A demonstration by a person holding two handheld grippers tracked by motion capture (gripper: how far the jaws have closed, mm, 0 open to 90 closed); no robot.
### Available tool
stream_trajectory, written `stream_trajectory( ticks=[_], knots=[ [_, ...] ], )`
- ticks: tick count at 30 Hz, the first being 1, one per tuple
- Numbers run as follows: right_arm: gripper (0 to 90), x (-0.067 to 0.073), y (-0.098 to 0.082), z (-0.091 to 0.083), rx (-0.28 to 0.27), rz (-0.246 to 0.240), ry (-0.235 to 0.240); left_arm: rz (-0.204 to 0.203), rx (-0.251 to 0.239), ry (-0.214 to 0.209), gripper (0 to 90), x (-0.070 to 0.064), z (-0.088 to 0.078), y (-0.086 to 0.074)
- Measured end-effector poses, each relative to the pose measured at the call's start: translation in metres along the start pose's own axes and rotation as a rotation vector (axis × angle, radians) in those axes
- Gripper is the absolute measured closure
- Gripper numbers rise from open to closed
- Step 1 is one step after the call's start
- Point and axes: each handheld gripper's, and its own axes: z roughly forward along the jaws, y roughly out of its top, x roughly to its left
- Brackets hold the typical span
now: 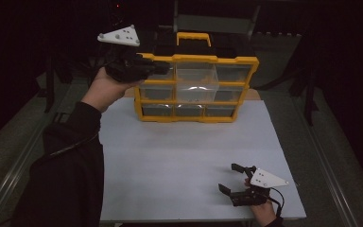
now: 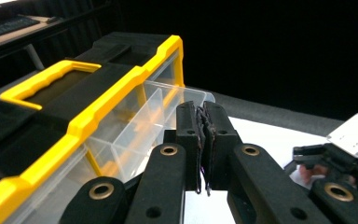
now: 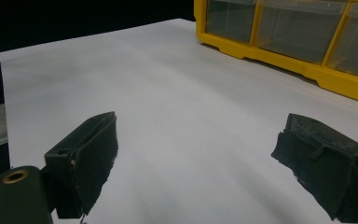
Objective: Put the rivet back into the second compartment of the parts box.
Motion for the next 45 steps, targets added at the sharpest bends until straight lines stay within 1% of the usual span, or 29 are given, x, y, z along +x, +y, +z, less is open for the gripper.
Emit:
stream_trajectory(
  ticks=[5, 6, 7, 11, 13, 14, 15, 17, 18, 19, 22, 23, 24, 28, 29, 33, 34, 37, 39, 41, 43, 44, 45],
  knots=[
    [11.0, 0.0, -0.001, 0.0, 0.002, 0.001, 0.001, -0.01, -0.031, -0.016, 85.5, 0.003, 0.013, 0.006],
    [11.0, 0.0, -0.001, 0.0, 0.002, 0.001, 0.002, -0.013, -0.041, -0.013, 85.5, 0.003, 0.017, 0.007],
    [11.0, 0.0, -0.001, 0.0, 0.001, 0.001, 0.002, -0.019, -0.05, -0.023, 85.5, 0.004, 0.02, 0.009],
    [11.0, -0.001, -0.001, 0.0, 0.002, 0.002, 0.0, -0.027, -0.055, -0.028, 85.5, 0.003, 0.035, 0.011],
    [11.1, -0.001, -0.001, 0.0, 0.002, 0.003, 0.002, -0.035, -0.065, -0.039, 85.4, 0.003, 0.043, 0.011],
    [11.0, -0.001, -0.001, 0.0, 0.002, 0.004, 0.003, -0.04, -0.065, -0.032, 85.5, 0.003, 0.047, 0.012],
    [11.0, -0.001, -0.001, 0.0, 0.001, 0.004, 0.003, -0.048, -0.068, -0.041, 85.5, 0.003, 0.051, 0.012],
    [11.0, -0.001, -0.001, -0.001, 0.0, 0.005, 0.003, -0.056, -0.07, -0.035, 85.4, 0.002, 0.058, 0.012],
    [11.0, -0.001, -0.001, -0.001, 0.0, 0.005, 0.002, -0.064, -0.07, -0.041, 85.4, 0.002, 0.062, 0.012],
    [11.0, -0.001, -0.001, -0.001, 0.0, 0.006, 0.002, -0.063, -0.067, -0.037, 85.4, 0.002, 0.066, 0.012],
    [11.0, -0.001, -0.001, -0.001, -0.002, 0.004, 0.002, -0.08, -0.068, -0.034, 85.4, 0.001, 0.076, 0.01],
    [11.0, -0.001, -0.001, -0.001, -0.002, 0.005, 0.002, -0.089, -0.063, -0.033, 85.3, 0.001, 0.079, 0.01],
    [11.0, -0.001, -0.001, -0.001, -0.002, 0.007, 0.002, -0.089, -0.06, -0.03, 85.4, 0.001, 0.082, 0.009],
    [11.0, -0.001, -0.001, -0.001, -0.002, 0.005, 0.003, -0.106, -0.024, -0.002, 85.3, 0.002, 0.093, 0.005],
    [11.0, -0.001, -0.001, -0.001, -0.003, 0.004, 0.002, -0.108, -0.023, -0.006, 85.3, 0.003, 0.094, 0.005],
    [11.0, -0.001, -0.001, -0.002, -0.003, 0.007, 0.003, -0.109, 0.016, 0.002, 85.3, 0.003, 0.102, 0.003],
    [11.0, -0.001, -0.001, -0.002, -0.001, 0.007, 0.002, -0.117, 0.027, 0.005, 85.3, 0.003, 0.105, 0.003],
    [11.0, -0.001, -0.001, -0.002, 0.001, 0.005, 0.002, -0.112, 0.05, 0.01, 85.3, 0.003, 0.109, 0.003],
    [11.0, -0.001, -0.001, -0.002, 0.0, 0.005, 0.002, -0.117, 0.048, 0.016, 85.3, 0.003, 0.11, 0.003],
    [11.0, -0.001, -0.001, -0.002, 0.001, 0.006, 0.002, -0.115, 0.05, 0.012, 85.3, 0.003, 0.111, 0.004],
    [11.0, -0.001, -0.001, -0.002, 0.001, 0.006, 0.002, -0.108, 0.067, 0.024, 85.3, 0.003, 0.114, 0.004],
    [11.0, -0.001, -0.001, -0.002, 0.0, 0.006, 0.003, -0.107, 0.073, 0.019, 85.3, 0.003, 0.114, 0.003],
    [11.0, -0.001, -0.001, -0.002, 0.001, 0.006, 0.003, -0.106, 0.079, 0.031, 85.2, 0.004, 0.115, 0.003]
  ],
)
